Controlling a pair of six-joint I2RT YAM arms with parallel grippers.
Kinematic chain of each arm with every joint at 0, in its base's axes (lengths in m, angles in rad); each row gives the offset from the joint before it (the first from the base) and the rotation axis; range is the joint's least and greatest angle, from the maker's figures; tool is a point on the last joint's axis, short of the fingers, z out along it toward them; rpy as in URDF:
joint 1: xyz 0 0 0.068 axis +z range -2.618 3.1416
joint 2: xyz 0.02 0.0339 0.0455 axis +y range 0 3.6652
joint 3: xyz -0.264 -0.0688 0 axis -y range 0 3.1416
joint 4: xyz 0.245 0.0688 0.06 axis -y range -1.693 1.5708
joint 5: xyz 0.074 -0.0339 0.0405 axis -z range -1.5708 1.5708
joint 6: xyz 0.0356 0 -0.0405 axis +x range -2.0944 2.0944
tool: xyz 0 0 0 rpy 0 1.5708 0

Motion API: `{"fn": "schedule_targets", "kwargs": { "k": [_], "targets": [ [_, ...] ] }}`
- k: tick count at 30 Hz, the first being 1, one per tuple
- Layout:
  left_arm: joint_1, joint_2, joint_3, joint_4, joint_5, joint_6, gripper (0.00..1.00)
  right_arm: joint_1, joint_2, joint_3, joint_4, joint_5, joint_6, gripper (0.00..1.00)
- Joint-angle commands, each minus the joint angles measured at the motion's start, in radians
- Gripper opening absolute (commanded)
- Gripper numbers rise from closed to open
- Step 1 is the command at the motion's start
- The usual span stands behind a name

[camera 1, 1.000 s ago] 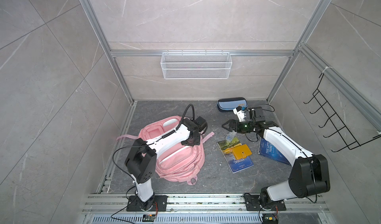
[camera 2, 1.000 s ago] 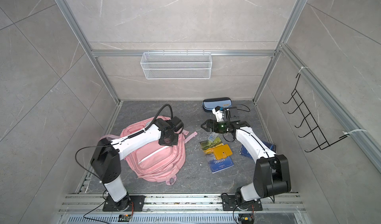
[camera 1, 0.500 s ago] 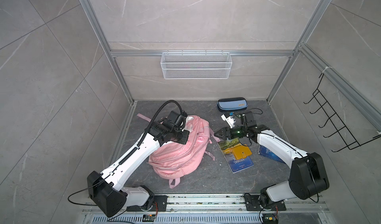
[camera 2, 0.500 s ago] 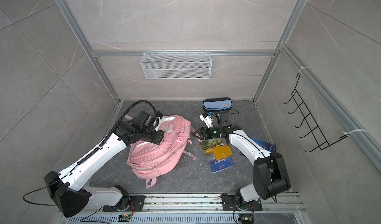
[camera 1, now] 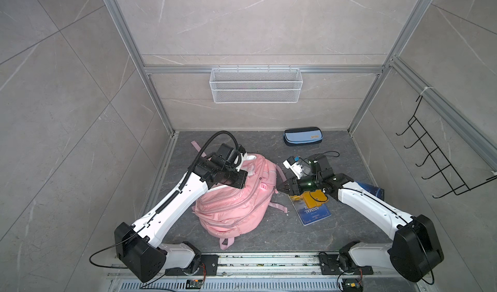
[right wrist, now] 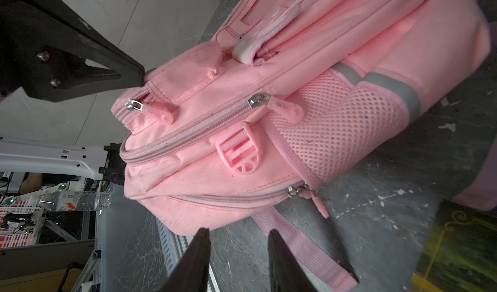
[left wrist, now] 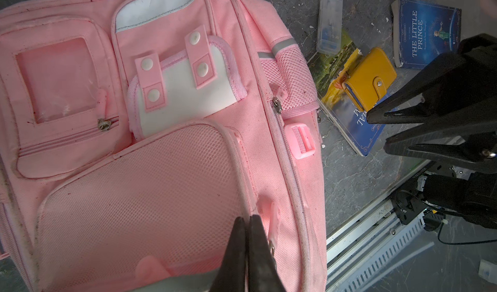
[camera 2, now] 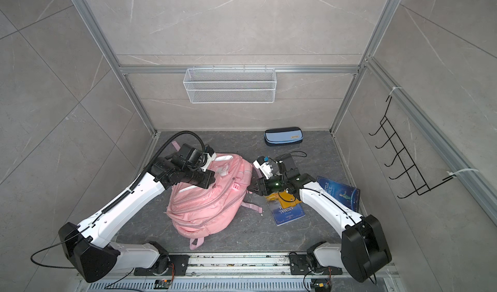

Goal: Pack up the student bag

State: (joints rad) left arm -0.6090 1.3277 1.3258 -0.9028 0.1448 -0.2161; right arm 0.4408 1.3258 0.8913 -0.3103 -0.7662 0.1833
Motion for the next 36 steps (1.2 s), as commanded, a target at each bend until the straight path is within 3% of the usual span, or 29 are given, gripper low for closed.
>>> {"fn": "schedule_targets", "kwargs": {
  "k": [1,11,15,16,17,18,21,23,24,28,32,36],
  "targets": [
    [0.022,-0.033,0.062,0.08,0.079,0.036,0.0,0.005,0.014,-0.016,-0.007,0.045,0.001,0.38],
    [0.071,-0.038,0.113,0.033,0.15,0.072,0.0,0.02,0.004,-0.066,0.034,-0.017,0.015,0.25],
    [0.074,-0.025,0.122,0.005,0.106,0.06,0.0,0.023,0.005,-0.063,-0.006,0.058,0.021,0.26],
    [0.071,-0.023,0.114,-0.004,0.072,0.054,0.0,0.02,0.003,-0.066,-0.003,0.099,0.04,0.28],
    [0.065,-0.022,0.103,-0.009,0.032,0.031,0.13,0.021,0.002,-0.068,0.002,0.133,0.058,0.3],
    [0.048,-0.02,0.09,-0.013,-0.008,0.007,0.19,0.021,0.0,-0.068,0.005,0.161,0.071,0.33],
    [-0.09,0.0,0.031,-0.011,-0.172,-0.106,0.36,-0.001,-0.004,-0.065,0.023,0.238,0.134,0.45],
    [-0.186,0.036,-0.007,-0.014,-0.268,-0.19,0.52,-0.037,-0.007,-0.07,0.047,0.245,0.184,0.62],
    [-0.227,0.059,-0.023,-0.02,-0.316,-0.235,0.67,-0.071,-0.012,-0.08,0.066,0.245,0.213,0.72],
    [-0.335,0.175,-0.028,-0.058,-0.448,-0.372,0.72,-0.167,-0.023,-0.11,0.101,0.224,0.271,0.86],
    [-0.397,0.329,0.057,-0.169,-0.579,-0.466,0.71,-0.197,-0.016,-0.095,0.085,0.217,0.254,0.91],
    [-0.402,0.471,0.139,-0.328,-0.685,-0.579,0.67,-0.198,-0.004,-0.075,0.072,0.217,0.244,0.92]
  ]
}}
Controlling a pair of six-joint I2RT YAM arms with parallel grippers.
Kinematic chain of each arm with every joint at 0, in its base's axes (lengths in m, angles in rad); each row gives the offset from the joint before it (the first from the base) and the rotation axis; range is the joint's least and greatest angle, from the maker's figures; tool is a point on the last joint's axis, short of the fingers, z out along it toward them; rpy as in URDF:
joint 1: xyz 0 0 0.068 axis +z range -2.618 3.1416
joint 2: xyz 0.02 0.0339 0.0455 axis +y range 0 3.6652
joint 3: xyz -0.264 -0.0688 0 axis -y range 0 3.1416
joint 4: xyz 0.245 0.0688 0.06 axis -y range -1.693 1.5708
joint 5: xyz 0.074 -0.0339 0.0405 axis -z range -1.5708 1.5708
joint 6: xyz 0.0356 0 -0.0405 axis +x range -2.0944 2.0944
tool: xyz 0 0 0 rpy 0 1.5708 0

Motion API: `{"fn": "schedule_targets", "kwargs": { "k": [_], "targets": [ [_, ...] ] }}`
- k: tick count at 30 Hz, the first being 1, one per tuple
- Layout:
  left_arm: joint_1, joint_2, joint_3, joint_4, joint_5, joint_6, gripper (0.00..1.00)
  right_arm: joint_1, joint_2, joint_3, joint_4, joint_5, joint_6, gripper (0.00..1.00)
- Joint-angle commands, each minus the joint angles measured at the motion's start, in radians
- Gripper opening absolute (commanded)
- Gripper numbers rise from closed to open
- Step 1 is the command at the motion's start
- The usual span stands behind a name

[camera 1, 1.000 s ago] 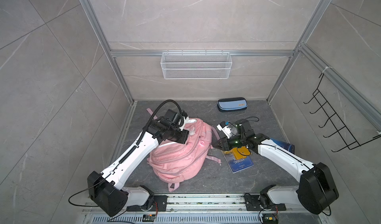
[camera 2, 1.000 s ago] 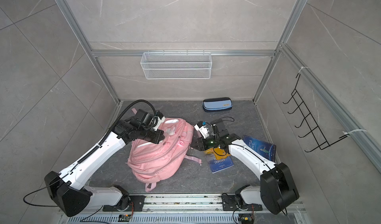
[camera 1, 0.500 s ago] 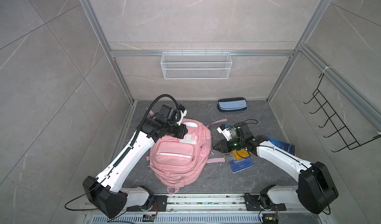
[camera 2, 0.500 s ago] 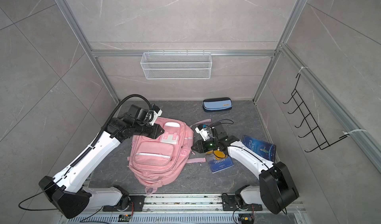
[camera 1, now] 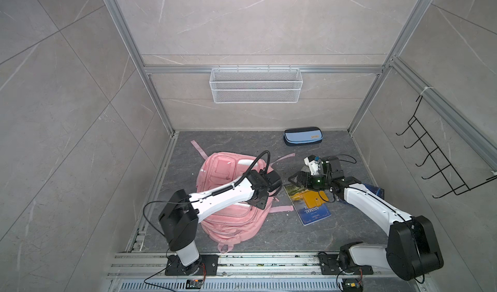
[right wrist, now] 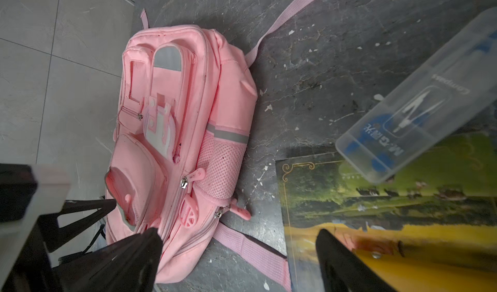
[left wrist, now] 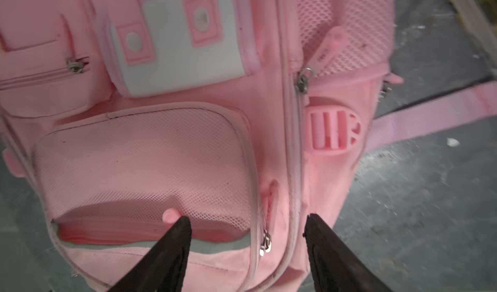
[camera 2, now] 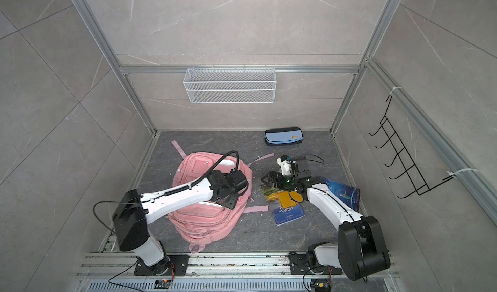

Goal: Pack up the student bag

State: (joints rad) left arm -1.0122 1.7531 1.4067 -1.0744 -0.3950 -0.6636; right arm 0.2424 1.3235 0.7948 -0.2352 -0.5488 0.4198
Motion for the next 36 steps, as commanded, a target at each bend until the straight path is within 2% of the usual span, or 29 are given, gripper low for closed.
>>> {"fn": "schedule_targets", "kwargs": {
  "k": [1,5,10,11,13,14,16,21,24,26,28,32,36],
  "targets": [
    [0.0,0.064,0.062,-0.153,-0.148,-0.133,0.67,0.001,-0.001,0.022,-0.003,0.0,0.007,0.92],
    [0.007,0.139,0.056,-0.122,-0.135,-0.116,0.65,0.001,-0.001,0.021,-0.013,0.0,-0.004,0.92],
    [0.028,0.185,0.0,-0.023,-0.085,-0.12,0.53,0.0,-0.012,0.02,-0.033,0.001,-0.027,0.92],
    [0.03,0.19,-0.004,-0.008,-0.082,-0.118,0.48,0.0,-0.013,0.018,-0.033,0.0,-0.031,0.92],
    [0.037,0.197,-0.005,0.014,-0.058,-0.113,0.2,0.0,-0.014,0.015,-0.035,-0.008,-0.039,0.92],
    [0.04,0.193,-0.007,0.025,-0.052,-0.11,0.09,0.0,-0.017,0.014,-0.032,-0.019,-0.042,0.92],
    [0.046,0.174,-0.007,0.028,-0.049,-0.105,0.0,0.002,-0.028,0.008,-0.026,-0.039,-0.048,0.92],
    [0.09,0.019,0.005,0.02,-0.03,-0.021,0.0,0.021,-0.067,0.01,-0.061,-0.081,-0.097,0.91],
    [0.176,-0.151,-0.03,0.111,0.135,0.112,0.0,0.061,-0.083,0.02,-0.089,-0.128,-0.152,0.9],
    [0.25,-0.263,-0.057,0.182,0.309,0.217,0.0,0.093,-0.086,0.029,-0.101,-0.15,-0.187,0.88],
    [0.32,-0.316,-0.045,0.158,0.424,0.277,0.0,0.12,-0.083,0.036,-0.091,-0.178,-0.197,0.86],
    [0.393,-0.372,-0.007,0.071,0.533,0.387,0.0,0.153,-0.062,0.06,-0.064,-0.215,-0.197,0.78],
    [0.424,-0.398,0.015,0.053,0.606,0.419,0.0,0.198,-0.021,0.131,-0.091,-0.225,-0.236,0.64]
  ]
}}
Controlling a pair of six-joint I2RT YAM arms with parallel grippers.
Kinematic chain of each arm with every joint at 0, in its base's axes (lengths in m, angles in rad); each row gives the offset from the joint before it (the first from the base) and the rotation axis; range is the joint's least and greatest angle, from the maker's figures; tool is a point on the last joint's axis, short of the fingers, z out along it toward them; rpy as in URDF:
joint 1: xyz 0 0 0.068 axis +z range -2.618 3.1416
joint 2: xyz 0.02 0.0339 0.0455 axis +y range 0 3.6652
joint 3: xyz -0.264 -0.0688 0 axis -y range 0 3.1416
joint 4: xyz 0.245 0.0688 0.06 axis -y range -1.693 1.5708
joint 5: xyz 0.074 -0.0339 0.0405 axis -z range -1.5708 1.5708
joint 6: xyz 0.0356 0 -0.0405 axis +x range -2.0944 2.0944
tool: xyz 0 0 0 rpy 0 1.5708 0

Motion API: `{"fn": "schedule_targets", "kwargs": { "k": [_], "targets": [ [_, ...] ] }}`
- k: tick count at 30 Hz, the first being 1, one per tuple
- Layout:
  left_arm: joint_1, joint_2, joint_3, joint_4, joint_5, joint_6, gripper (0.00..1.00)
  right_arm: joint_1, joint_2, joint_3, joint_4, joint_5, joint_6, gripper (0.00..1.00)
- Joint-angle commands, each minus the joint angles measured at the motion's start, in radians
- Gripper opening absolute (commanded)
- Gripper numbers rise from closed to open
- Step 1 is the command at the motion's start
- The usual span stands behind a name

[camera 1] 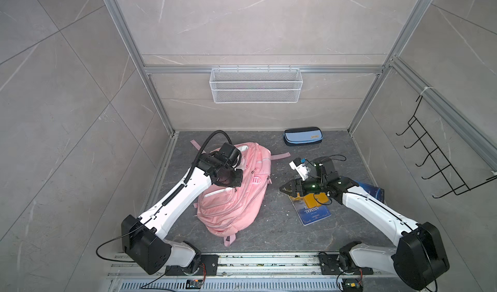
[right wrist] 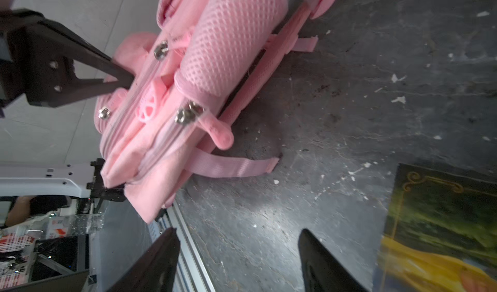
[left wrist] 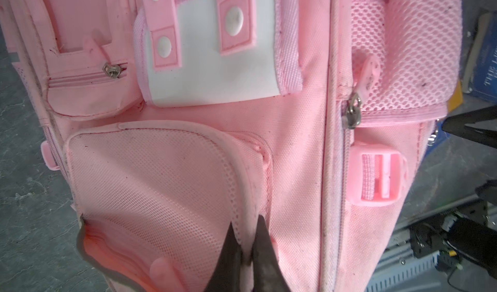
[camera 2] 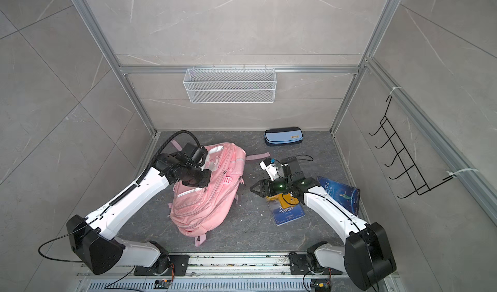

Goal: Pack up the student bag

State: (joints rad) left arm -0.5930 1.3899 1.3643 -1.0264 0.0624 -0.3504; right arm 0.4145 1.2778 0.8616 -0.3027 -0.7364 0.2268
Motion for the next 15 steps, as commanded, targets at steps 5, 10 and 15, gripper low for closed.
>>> {"fn": "schedule_targets", "kwargs": {
  "k": [5,10,15],
  "targets": [
    [0.015,-0.032,0.093,0.015,0.218,0.101,0.0,0.087,0.044,0.149,-0.072,-0.038,-0.089,0.5],
    [0.032,-0.026,0.114,0.016,0.264,0.099,0.0,0.109,0.025,0.177,-0.158,-0.031,-0.141,0.36],
    [0.046,-0.017,0.141,0.003,0.295,0.105,0.0,0.126,-0.039,0.138,-0.193,-0.036,-0.132,0.35]
  ]
}}
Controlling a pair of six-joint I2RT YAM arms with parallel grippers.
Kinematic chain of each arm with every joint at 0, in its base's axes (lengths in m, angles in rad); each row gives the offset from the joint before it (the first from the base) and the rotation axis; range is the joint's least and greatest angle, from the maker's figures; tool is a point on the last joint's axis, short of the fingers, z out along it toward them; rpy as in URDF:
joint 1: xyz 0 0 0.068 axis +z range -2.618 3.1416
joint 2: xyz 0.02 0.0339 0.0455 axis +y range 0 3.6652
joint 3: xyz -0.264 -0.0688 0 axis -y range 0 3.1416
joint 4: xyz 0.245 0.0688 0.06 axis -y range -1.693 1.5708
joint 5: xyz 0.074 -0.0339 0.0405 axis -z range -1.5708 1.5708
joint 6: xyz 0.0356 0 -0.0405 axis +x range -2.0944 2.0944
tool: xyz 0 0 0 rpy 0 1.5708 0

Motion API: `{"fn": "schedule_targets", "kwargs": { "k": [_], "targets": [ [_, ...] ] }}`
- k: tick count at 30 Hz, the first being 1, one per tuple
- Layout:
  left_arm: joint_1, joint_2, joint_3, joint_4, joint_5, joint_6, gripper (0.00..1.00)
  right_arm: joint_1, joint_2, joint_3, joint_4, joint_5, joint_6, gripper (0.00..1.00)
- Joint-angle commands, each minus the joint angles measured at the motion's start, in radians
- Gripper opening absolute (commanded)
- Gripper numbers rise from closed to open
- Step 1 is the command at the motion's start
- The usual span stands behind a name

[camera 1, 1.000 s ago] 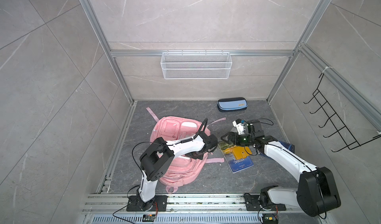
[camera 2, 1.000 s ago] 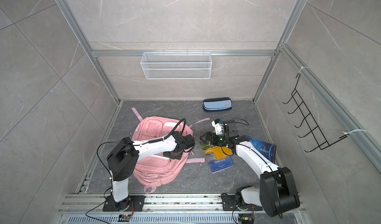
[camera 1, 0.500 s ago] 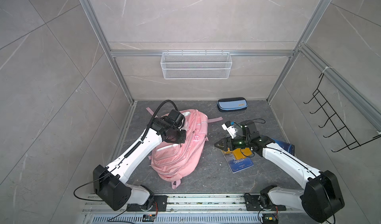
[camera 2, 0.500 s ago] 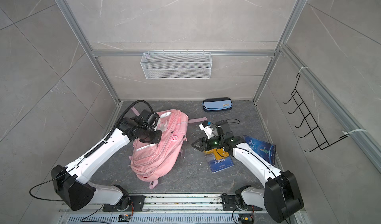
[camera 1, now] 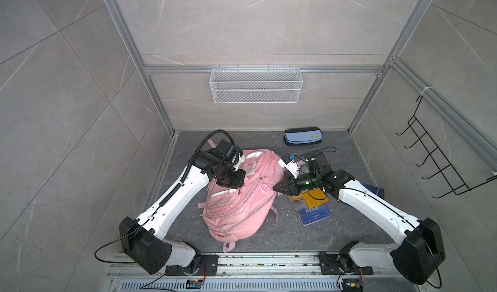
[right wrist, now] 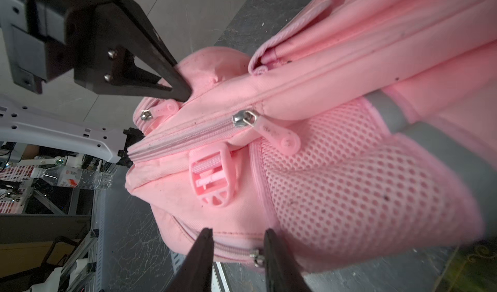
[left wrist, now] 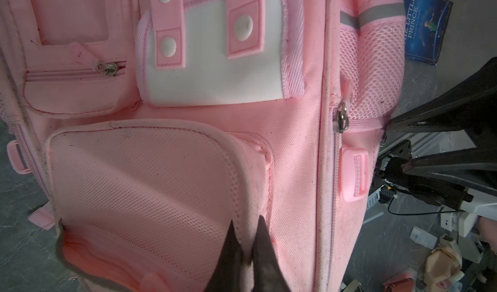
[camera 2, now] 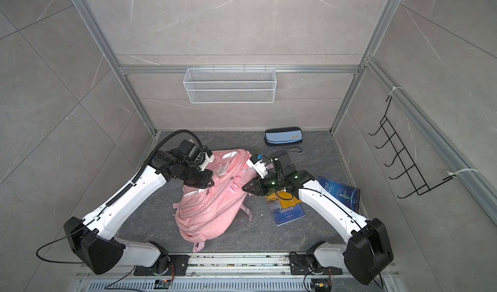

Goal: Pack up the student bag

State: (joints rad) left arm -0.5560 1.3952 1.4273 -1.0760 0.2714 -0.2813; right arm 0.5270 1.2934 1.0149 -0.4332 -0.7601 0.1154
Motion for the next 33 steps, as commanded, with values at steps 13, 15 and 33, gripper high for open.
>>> {"fn": "schedule_targets", "kwargs": {
  "k": [13,15,33],
  "targets": [
    [0.024,-0.03,0.074,0.041,0.153,0.056,0.0,0.014,-0.111,-0.103,-0.03,0.063,-0.007,0.48],
    [0.026,-0.033,0.07,0.039,0.159,0.058,0.0,0.015,-0.081,-0.097,-0.015,0.061,-0.013,0.51],
    [0.031,-0.036,0.047,0.042,0.252,0.086,0.0,0.014,-0.001,-0.07,0.043,0.077,-0.041,0.72]
  ]
}}
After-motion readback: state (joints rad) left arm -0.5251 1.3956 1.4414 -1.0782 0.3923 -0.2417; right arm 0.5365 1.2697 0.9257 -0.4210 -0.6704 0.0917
